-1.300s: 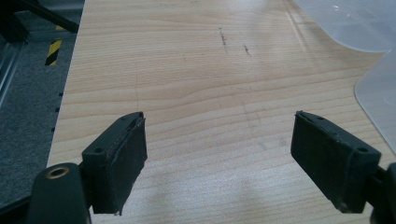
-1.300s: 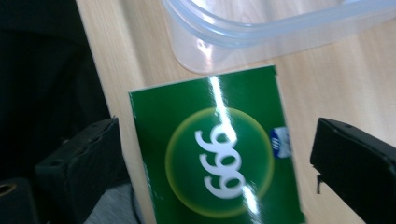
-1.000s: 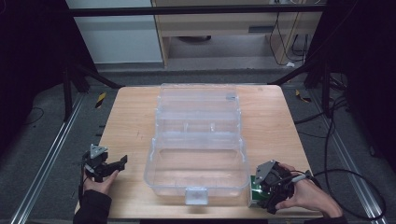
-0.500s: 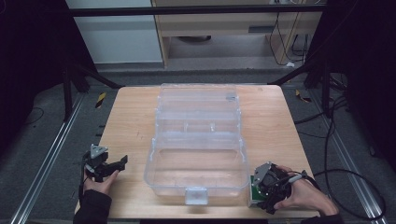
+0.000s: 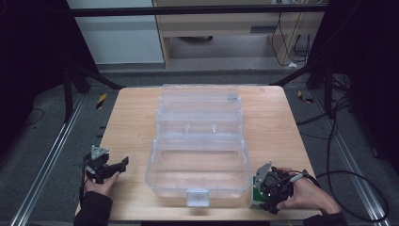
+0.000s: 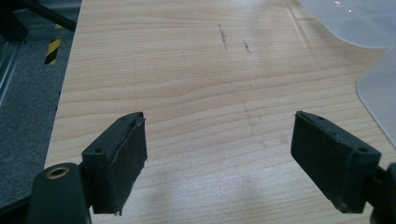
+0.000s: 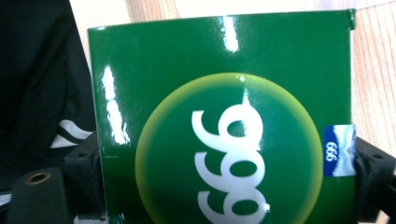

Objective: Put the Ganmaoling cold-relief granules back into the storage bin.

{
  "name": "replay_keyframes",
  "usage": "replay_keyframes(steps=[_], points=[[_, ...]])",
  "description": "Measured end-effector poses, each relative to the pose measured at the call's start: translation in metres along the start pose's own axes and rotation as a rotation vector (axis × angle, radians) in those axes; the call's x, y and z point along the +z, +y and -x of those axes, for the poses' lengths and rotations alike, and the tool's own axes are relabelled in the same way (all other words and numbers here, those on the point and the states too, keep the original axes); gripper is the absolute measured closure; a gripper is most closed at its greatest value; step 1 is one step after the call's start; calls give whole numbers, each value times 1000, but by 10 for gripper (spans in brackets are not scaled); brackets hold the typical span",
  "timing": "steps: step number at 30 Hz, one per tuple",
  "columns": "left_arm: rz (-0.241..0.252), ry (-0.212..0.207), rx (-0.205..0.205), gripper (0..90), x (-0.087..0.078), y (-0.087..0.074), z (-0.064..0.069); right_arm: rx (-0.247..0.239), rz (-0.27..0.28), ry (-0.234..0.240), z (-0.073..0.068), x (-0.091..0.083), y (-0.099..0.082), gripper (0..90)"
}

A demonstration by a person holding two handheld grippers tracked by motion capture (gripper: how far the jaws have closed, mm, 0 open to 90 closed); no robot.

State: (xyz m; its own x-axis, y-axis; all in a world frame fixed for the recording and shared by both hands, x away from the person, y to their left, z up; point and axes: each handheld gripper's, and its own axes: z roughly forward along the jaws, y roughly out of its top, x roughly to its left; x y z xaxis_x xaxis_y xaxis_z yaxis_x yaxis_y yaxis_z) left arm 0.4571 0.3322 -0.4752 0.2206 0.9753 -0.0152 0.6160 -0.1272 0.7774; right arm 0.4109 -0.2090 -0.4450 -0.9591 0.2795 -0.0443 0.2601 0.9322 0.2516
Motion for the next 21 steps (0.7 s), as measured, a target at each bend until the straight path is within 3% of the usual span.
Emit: replay_keyframes(steps=[11,21], points=[[-3,1,0,177,1,0,0,6,5,3,0,-6,-3,159],[-8,-1,2,177,1,0,0,25,45,-20,0,-26,-8,159]])
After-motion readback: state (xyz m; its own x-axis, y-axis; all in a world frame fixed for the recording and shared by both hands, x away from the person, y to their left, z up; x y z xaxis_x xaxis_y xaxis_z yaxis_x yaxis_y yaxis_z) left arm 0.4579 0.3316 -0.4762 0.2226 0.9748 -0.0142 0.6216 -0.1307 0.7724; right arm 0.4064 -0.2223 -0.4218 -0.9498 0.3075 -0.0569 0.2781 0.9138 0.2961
